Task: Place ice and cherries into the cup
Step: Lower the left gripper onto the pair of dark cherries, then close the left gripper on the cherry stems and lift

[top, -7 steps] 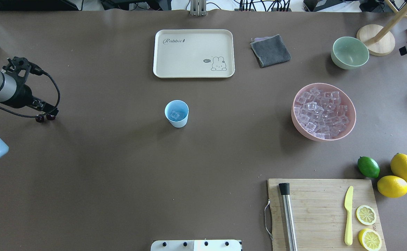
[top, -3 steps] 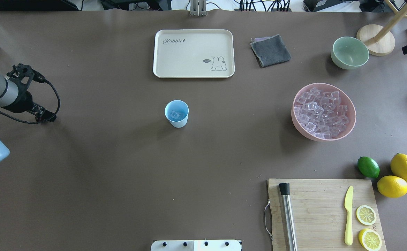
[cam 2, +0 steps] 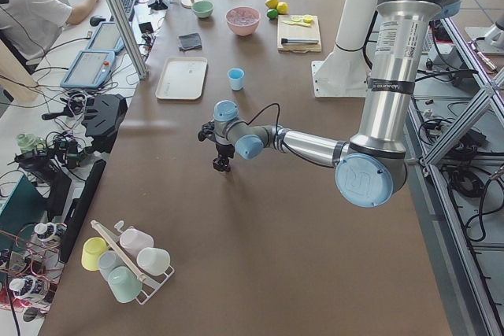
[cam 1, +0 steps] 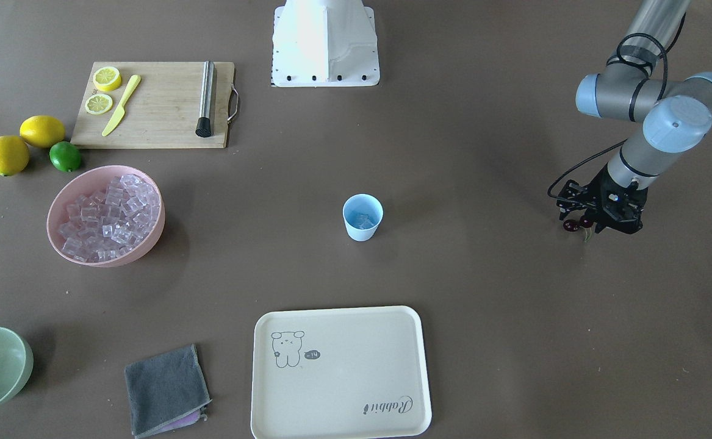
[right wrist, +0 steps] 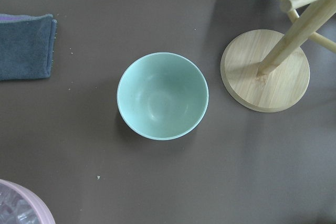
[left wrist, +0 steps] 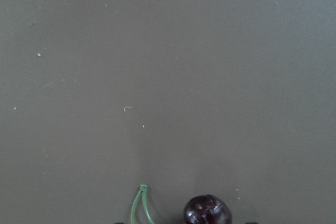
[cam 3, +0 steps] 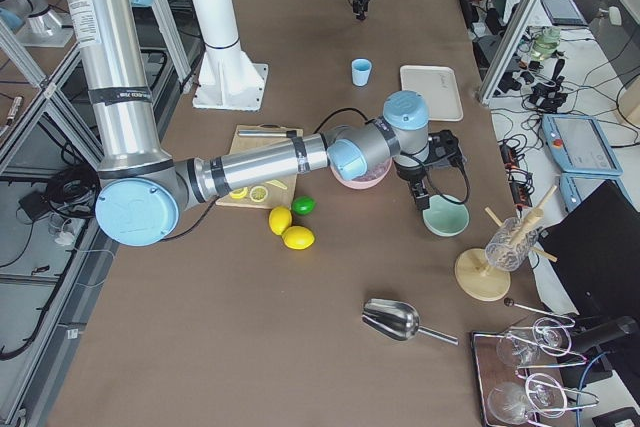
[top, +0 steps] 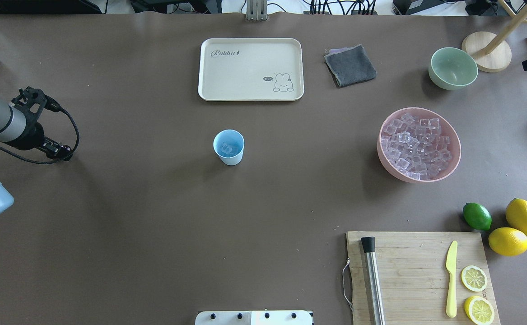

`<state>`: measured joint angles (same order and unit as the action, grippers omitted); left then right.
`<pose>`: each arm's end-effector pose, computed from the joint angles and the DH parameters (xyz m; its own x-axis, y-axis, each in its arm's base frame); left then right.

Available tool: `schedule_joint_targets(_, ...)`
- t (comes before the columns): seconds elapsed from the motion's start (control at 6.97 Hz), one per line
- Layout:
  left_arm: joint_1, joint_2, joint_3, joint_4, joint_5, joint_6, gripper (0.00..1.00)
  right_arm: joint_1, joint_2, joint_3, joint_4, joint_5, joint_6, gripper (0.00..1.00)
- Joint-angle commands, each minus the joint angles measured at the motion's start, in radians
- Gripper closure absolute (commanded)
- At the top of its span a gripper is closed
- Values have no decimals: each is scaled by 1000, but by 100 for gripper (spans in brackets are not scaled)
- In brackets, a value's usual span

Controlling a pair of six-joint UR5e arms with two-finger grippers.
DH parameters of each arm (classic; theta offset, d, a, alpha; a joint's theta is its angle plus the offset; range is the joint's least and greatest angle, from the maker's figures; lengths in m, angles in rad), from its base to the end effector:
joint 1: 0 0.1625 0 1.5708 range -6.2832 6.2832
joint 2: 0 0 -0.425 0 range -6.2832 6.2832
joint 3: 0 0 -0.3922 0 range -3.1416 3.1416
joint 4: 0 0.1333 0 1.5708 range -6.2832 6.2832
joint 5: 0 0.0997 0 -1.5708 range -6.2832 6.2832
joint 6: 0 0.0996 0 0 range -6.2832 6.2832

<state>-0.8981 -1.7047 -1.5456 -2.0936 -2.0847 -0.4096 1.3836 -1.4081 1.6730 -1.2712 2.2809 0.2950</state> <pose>0.2944 -0.5049 0.5523 0.6592 0.4545 -0.5991 -0.2621 0.8856 0.3835 -0.0393 -0.5747 0.4897 0.6965 -0.2216 0.6825 -0.0473 0.9349 0.3517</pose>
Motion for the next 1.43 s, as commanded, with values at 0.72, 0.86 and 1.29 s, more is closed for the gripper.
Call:
schedule_joint_targets(0.72,-17,-15,-31,10,-14,-8,100,0,0,2,1,-23,3,0)
schedule_joint_targets(0.86,-51,-15,-69,10,-41,-9,100,0,0,1,3,-23,1,0)
schedule_joint_targets(1.29,-100,-143,-178,9,-84,-144,100,2,-17,1,-5,-17,-8,0)
